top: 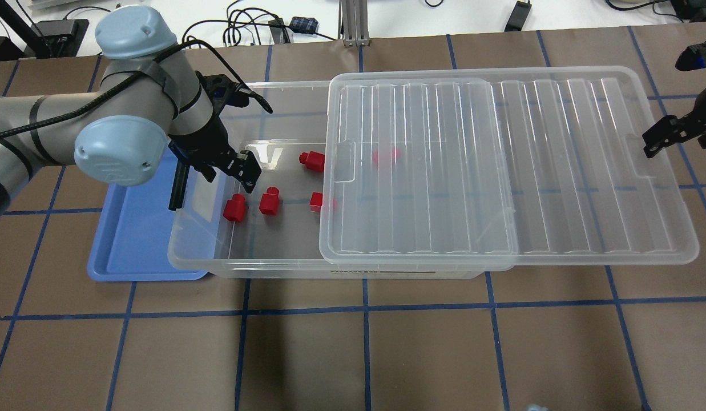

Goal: Place red block in blue tray from box

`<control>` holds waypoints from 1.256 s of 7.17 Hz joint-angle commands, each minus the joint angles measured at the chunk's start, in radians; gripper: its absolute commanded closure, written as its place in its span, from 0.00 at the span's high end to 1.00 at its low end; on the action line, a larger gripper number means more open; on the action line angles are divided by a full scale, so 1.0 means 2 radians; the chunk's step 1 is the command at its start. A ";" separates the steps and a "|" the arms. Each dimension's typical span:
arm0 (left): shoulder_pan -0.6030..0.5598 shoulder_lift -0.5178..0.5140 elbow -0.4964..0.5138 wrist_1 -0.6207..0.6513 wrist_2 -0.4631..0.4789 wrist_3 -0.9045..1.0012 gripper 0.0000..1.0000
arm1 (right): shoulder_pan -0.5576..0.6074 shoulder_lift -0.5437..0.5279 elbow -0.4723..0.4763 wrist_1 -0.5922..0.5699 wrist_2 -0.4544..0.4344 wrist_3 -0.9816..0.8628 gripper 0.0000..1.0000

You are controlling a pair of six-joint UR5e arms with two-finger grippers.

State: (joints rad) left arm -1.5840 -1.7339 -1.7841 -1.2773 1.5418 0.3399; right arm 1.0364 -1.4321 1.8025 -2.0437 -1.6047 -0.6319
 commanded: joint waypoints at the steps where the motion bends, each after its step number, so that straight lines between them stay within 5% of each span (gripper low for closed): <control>1: 0.000 -0.020 -0.017 0.039 -0.001 0.001 0.83 | -0.004 0.000 -0.002 0.001 0.000 0.000 1.00; 4: -0.020 -0.044 -0.037 0.095 0.000 0.003 0.83 | -0.001 -0.017 -0.047 0.041 0.005 0.007 1.00; 6: -0.020 -0.059 -0.051 0.126 0.000 0.009 0.83 | 0.005 -0.048 -0.157 0.214 0.006 0.047 1.00; 9: -0.021 -0.080 -0.051 0.153 0.000 0.023 0.83 | 0.069 -0.064 -0.209 0.311 0.006 0.148 1.00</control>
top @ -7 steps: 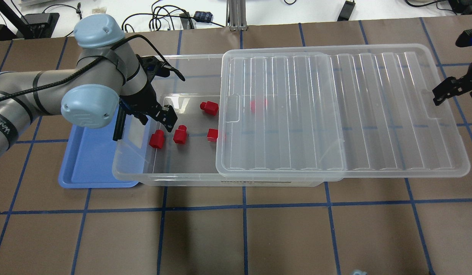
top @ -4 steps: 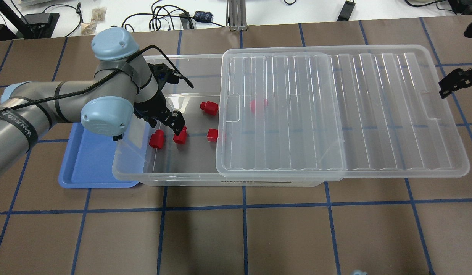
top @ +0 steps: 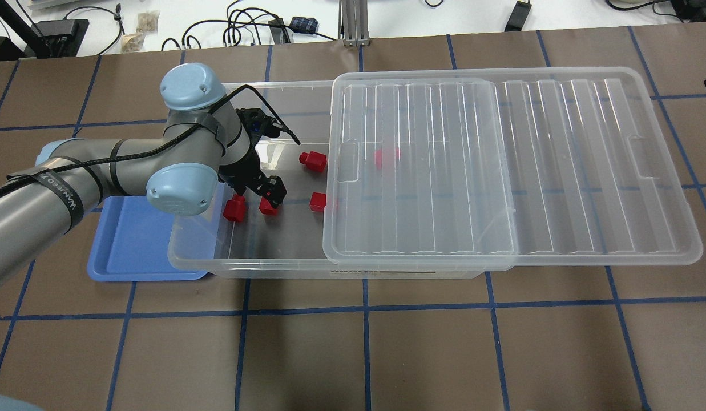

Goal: Place red block in blue tray from box

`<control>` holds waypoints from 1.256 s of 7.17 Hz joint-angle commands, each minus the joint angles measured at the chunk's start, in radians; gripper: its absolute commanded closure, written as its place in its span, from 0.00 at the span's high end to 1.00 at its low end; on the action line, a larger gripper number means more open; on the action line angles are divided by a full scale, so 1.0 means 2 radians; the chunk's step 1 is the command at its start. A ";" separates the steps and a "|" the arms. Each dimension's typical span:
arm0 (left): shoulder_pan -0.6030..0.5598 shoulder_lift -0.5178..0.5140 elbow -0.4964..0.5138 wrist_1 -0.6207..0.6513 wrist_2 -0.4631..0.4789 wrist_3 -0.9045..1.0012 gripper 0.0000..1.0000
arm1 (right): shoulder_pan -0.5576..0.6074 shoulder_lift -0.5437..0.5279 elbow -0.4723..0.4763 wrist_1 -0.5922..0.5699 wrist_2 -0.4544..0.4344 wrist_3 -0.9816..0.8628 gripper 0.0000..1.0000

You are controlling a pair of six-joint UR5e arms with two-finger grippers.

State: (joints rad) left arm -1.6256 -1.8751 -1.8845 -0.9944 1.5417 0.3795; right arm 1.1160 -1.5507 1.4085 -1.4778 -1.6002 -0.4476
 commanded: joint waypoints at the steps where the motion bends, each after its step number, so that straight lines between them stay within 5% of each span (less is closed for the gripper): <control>1: 0.000 -0.015 -0.001 0.016 0.000 0.007 0.83 | 0.086 -0.003 -0.012 0.026 0.005 0.098 1.00; 4: 0.001 -0.034 -0.003 0.024 0.000 0.017 0.83 | 0.226 0.009 -0.008 0.010 0.000 0.267 1.00; 7: 0.000 -0.043 -0.004 0.024 0.000 0.020 0.78 | 0.233 0.014 -0.003 -0.003 0.005 0.281 1.00; 9: 0.001 -0.050 -0.004 0.023 0.000 0.020 0.59 | 0.233 0.008 0.018 -0.031 0.007 0.281 1.00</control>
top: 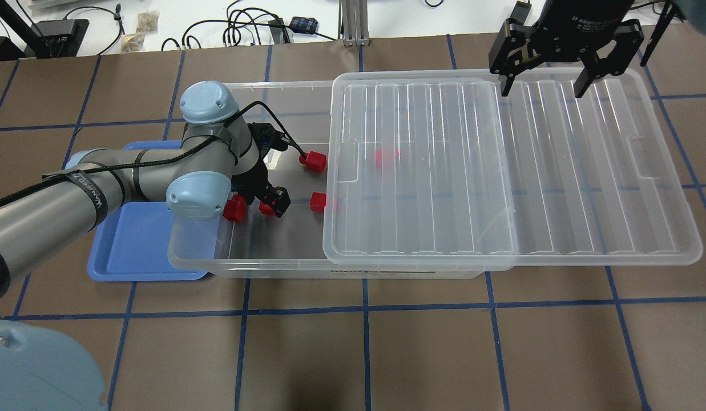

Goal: Place red block in blue tray from box

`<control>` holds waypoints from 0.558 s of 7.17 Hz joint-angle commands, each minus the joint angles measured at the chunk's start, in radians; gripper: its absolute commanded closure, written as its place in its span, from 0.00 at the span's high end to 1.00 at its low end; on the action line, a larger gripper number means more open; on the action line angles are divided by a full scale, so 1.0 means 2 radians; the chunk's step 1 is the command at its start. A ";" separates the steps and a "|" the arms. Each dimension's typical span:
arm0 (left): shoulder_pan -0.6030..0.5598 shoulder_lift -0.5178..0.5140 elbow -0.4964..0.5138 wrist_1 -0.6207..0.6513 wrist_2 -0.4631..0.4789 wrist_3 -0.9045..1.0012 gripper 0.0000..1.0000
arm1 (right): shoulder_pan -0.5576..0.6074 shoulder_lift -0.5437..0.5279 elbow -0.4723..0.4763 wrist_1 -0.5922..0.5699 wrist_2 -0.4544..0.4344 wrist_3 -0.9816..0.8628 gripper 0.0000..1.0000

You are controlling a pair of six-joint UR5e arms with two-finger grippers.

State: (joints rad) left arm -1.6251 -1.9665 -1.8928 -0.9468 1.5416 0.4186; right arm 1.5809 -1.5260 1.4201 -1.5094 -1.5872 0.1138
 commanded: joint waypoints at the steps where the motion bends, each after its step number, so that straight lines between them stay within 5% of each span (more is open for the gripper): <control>1: 0.000 -0.005 0.001 -0.001 0.000 -0.001 0.28 | 0.000 -0.004 0.019 -0.028 0.000 -0.002 1.00; 2: 0.000 -0.005 0.001 -0.001 0.003 -0.002 0.00 | 0.000 -0.004 0.019 -0.034 0.000 -0.002 1.00; 4: 0.000 0.011 0.008 -0.003 0.008 -0.001 0.00 | 0.000 -0.004 0.019 -0.034 -0.001 -0.002 1.00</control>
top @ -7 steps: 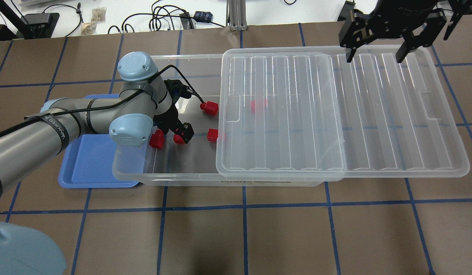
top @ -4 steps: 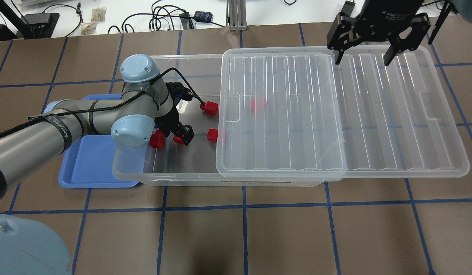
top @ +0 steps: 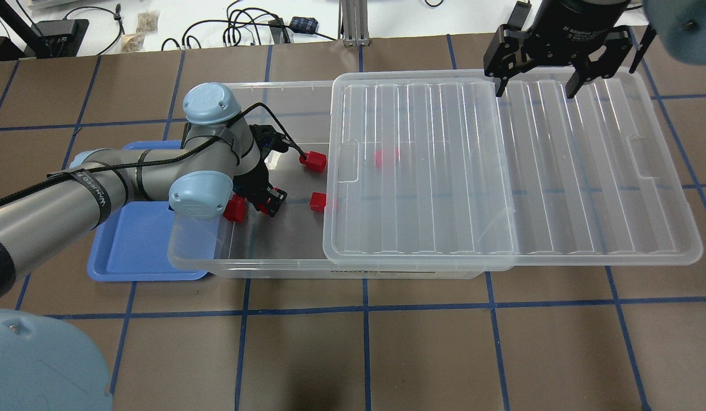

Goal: Place red block in blue tray from box

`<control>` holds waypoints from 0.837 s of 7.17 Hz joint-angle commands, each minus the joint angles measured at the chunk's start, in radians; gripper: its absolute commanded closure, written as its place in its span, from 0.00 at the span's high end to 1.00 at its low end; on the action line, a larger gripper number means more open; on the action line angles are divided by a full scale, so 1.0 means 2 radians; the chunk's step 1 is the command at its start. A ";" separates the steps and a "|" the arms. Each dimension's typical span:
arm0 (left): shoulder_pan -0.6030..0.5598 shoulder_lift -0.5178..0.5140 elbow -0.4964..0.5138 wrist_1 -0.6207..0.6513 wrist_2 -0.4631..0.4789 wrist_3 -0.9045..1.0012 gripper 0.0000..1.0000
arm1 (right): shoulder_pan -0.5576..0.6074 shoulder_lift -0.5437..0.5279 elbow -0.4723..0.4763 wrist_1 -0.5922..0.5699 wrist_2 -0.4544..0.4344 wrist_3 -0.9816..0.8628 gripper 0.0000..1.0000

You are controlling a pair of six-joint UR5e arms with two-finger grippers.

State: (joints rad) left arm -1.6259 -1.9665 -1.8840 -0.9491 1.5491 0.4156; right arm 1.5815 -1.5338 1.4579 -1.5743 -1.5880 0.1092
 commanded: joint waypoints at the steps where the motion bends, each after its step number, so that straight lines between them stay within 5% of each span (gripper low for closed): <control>1: 0.000 0.021 0.007 -0.007 0.005 -0.001 0.00 | 0.000 0.000 0.000 -0.001 -0.001 0.000 1.00; 6: 0.004 0.101 0.132 -0.203 0.039 -0.040 0.00 | 0.000 0.000 0.001 -0.001 -0.001 0.000 1.00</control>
State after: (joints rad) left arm -1.6216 -1.8060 -1.6822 -1.2703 1.6237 0.3661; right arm 1.5816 -1.5340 1.4598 -1.5769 -1.5892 0.1089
